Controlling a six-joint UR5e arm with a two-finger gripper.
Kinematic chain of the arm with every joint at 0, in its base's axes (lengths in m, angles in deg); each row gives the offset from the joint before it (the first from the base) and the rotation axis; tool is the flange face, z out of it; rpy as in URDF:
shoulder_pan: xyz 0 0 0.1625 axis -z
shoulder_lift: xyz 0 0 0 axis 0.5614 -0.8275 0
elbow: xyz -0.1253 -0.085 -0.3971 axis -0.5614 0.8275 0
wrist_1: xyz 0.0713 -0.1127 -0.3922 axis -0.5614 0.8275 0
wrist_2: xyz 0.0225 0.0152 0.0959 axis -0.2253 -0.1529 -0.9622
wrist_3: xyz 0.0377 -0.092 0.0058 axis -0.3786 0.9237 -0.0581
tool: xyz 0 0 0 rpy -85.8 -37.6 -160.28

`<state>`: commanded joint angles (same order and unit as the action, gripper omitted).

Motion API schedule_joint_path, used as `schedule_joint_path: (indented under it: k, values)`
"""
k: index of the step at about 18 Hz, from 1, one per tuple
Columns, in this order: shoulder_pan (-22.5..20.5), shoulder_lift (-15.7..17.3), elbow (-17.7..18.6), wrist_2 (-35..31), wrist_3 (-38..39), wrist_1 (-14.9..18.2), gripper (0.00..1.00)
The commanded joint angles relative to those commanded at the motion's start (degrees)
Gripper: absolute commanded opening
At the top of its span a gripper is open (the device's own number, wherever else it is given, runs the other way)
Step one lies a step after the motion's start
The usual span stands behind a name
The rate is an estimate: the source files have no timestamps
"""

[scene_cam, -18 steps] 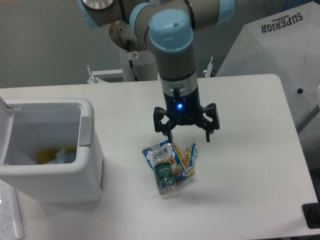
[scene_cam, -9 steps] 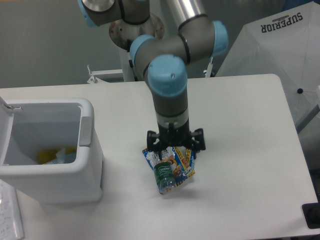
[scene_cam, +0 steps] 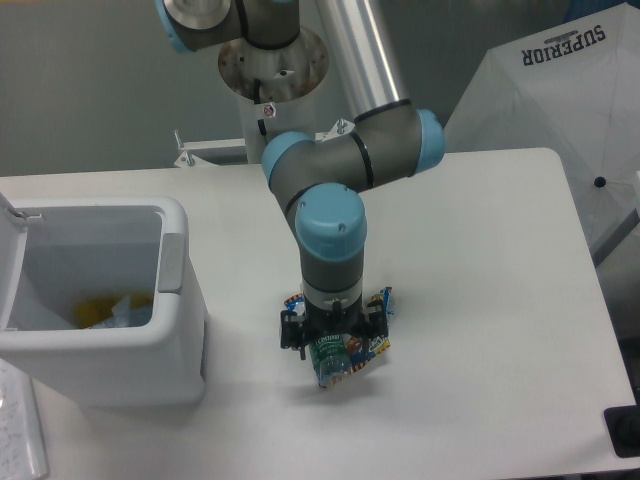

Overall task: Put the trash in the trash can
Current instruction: 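Close the gripper around the clear plastic bottle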

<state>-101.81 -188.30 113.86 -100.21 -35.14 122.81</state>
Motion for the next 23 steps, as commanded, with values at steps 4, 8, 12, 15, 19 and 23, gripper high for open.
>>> schedule_joint_path:
  k: [4,8,12,15,19,23]
  values:
    - [0.0,-0.35,0.7,-0.17,0.0,0.0,1.0]
    - [0.09,-1.4,1.67,-0.09,1.41,-2.01,1.0]
    - [0.35,-1.85,1.58,0.0,2.11,-2.46,1.0]
    - [0.44,-2.64,1.41,-0.17,2.02,-2.55,1.0]
    - [0.44,-3.34,1.06,-1.05,2.02,-2.9,1.0]
    - [0.44,-3.34,1.06,-1.05,2.02,-2.9,0.98]
